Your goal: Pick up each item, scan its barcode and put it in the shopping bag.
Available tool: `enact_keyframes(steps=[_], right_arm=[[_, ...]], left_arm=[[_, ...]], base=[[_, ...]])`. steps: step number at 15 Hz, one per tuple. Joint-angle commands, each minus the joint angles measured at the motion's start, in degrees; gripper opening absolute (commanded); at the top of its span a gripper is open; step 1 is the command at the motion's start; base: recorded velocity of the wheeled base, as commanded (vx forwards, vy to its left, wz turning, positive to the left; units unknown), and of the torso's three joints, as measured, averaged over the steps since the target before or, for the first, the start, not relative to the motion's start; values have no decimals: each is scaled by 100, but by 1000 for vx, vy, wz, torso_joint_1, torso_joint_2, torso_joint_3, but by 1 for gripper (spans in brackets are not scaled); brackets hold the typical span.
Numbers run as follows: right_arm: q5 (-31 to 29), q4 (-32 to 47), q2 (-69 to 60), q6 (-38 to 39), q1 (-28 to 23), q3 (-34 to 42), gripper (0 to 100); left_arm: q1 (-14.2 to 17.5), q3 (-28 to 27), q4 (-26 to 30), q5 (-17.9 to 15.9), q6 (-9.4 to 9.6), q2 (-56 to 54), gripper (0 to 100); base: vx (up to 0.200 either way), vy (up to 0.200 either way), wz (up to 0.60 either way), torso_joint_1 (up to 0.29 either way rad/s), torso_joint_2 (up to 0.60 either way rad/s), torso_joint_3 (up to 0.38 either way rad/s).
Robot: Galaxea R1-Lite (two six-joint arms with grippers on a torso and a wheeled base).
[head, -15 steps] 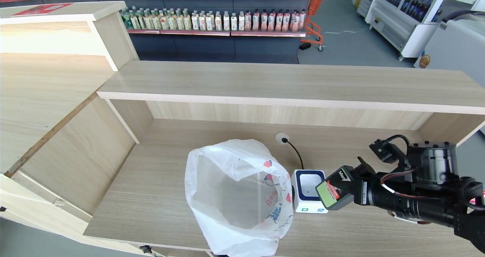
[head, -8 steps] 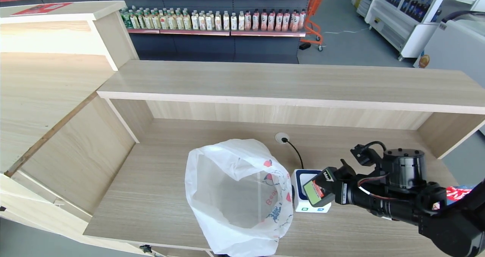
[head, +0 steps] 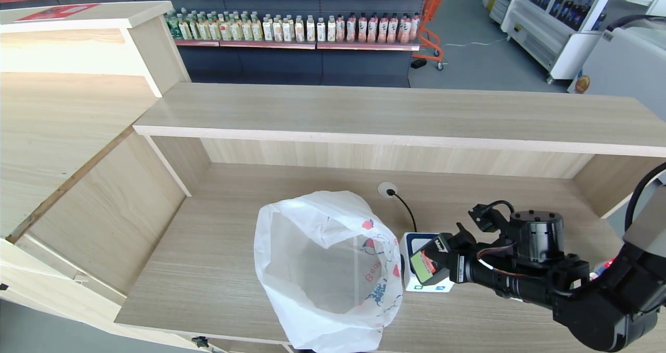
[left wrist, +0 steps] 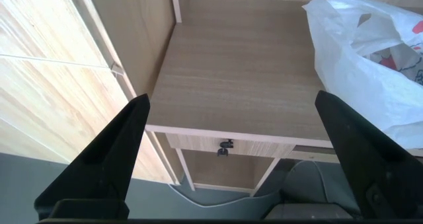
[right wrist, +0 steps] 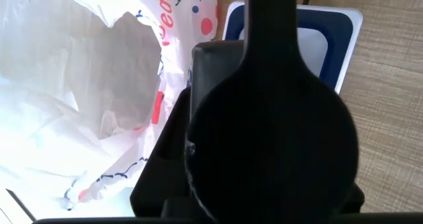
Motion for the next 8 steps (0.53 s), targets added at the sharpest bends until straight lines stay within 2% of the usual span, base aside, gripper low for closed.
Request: enact_keyframes(steps=[1, 8], right_arm=[[-1, 11, 113, 8, 26, -112, 0], [-10, -15, 324, 25, 18, -323, 0]], left_arm=[[-2, 0, 0, 4, 0, -2, 100], [-2, 0, 0, 4, 0, -2, 100]], base=[[0, 0, 0, 0, 0, 0], [0, 0, 0, 0, 0, 0]])
